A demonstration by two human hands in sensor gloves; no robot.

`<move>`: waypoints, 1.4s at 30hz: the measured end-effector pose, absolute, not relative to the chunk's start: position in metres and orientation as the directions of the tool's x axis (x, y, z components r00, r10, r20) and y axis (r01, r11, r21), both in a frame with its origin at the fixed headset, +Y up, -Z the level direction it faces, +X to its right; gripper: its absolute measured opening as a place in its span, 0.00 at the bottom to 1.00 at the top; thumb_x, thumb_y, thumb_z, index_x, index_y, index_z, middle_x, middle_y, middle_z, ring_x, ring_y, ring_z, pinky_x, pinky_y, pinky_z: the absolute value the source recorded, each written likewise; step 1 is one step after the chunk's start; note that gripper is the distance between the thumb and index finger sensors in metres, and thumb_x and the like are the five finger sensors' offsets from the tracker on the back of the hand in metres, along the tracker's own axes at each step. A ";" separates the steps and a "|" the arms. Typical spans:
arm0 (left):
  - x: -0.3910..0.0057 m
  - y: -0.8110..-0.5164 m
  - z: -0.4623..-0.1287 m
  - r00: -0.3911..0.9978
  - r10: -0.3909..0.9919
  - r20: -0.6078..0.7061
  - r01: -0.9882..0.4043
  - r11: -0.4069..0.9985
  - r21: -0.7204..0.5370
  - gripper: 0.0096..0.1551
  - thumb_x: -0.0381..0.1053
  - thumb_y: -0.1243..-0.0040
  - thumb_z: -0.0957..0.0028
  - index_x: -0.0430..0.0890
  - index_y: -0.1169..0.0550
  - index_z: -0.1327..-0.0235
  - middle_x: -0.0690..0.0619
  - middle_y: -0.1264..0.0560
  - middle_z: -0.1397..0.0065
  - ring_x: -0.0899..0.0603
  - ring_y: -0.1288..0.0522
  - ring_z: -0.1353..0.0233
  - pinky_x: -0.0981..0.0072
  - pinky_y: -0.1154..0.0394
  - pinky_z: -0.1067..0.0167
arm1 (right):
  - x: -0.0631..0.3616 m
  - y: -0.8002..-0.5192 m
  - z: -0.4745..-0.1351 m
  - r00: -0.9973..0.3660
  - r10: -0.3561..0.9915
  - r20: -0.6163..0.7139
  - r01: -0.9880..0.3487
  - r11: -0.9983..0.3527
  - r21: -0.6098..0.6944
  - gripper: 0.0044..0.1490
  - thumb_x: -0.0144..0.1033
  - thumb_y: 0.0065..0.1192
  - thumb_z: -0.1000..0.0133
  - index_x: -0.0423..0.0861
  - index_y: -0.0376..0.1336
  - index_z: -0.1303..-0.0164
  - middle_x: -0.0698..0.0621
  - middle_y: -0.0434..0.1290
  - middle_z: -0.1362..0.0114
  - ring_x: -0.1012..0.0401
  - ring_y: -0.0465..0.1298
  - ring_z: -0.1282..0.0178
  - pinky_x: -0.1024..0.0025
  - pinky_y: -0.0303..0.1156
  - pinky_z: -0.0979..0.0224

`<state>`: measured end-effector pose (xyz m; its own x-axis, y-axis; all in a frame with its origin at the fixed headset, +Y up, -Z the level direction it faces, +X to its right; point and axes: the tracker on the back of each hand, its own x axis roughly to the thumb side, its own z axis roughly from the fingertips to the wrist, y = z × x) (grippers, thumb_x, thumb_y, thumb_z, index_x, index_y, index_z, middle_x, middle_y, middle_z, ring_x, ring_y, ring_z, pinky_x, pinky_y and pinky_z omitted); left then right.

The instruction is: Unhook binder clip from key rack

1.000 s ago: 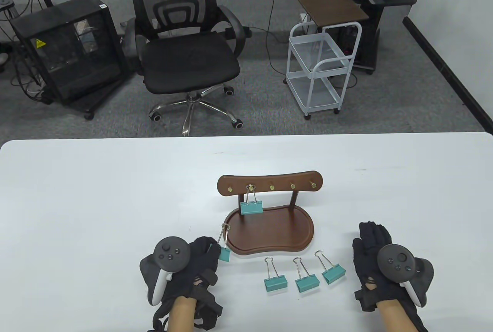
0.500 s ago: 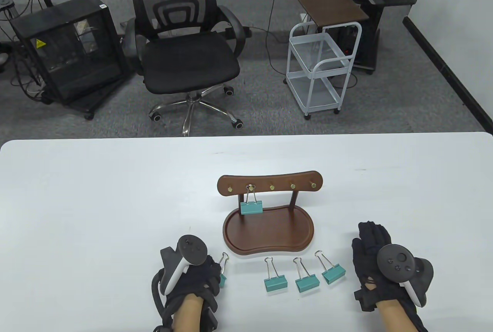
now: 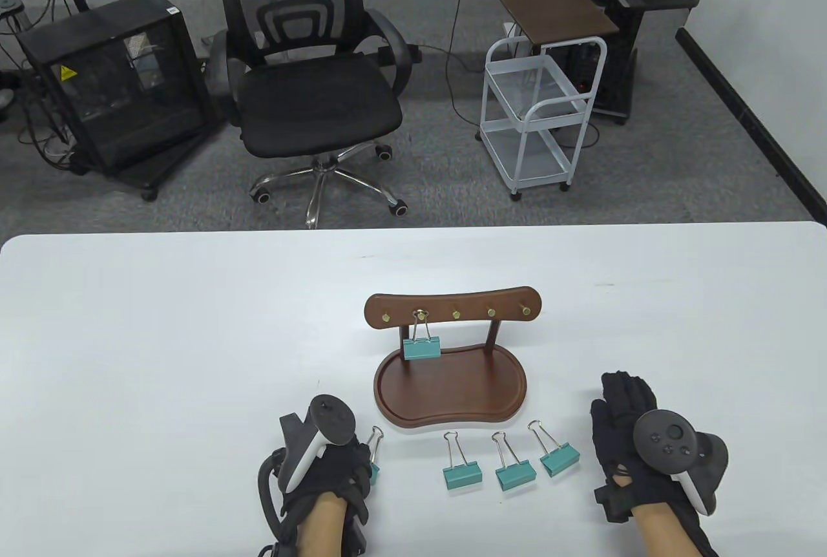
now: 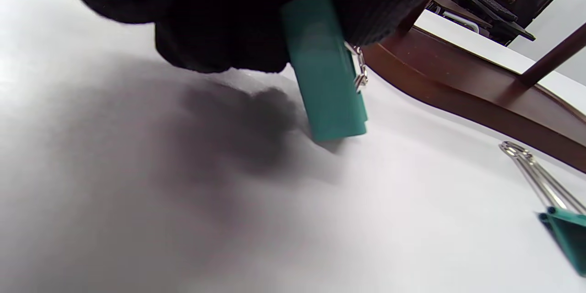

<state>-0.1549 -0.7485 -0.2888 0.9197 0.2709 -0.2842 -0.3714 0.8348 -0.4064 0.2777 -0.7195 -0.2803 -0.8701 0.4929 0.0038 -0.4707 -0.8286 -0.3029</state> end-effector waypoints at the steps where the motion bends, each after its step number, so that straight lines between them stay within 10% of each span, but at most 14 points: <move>1: -0.154 -0.748 -0.289 0.929 0.246 -0.278 -0.345 0.849 -0.400 0.26 0.61 0.43 0.41 0.50 0.19 0.36 0.44 0.21 0.38 0.37 0.21 0.42 0.46 0.23 0.50 | 0.278 -0.720 -0.280 -0.871 0.492 0.004 -0.470 -0.829 -0.302 0.38 0.54 0.49 0.53 0.45 0.59 0.35 0.40 0.63 0.26 0.42 0.59 0.26 0.49 0.62 0.28; 30: -0.150 -0.741 -0.286 0.958 0.075 -0.278 -0.169 0.929 -0.330 0.27 0.62 0.42 0.42 0.50 0.22 0.34 0.45 0.22 0.36 0.38 0.22 0.40 0.46 0.24 0.47 | 0.277 -0.719 -0.280 -0.868 0.496 -0.005 -0.474 -0.832 -0.288 0.39 0.54 0.49 0.53 0.45 0.59 0.35 0.40 0.63 0.26 0.42 0.59 0.26 0.49 0.62 0.28; 42: -0.156 -0.727 -0.279 0.837 0.505 -0.211 -0.515 0.857 0.011 0.40 0.68 0.46 0.43 0.51 0.32 0.20 0.45 0.32 0.18 0.34 0.32 0.20 0.36 0.31 0.32 | 0.277 -0.719 -0.280 -0.868 0.496 -0.004 -0.474 -0.832 -0.288 0.39 0.54 0.49 0.53 0.45 0.59 0.35 0.40 0.63 0.26 0.42 0.59 0.26 0.49 0.62 0.28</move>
<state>-0.1563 -0.7269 -0.2795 0.8368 0.5052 -0.2110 -0.5147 0.8573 0.0112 0.2770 -0.7192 -0.2799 -0.8683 0.4960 -0.0039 -0.4741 -0.8321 -0.2879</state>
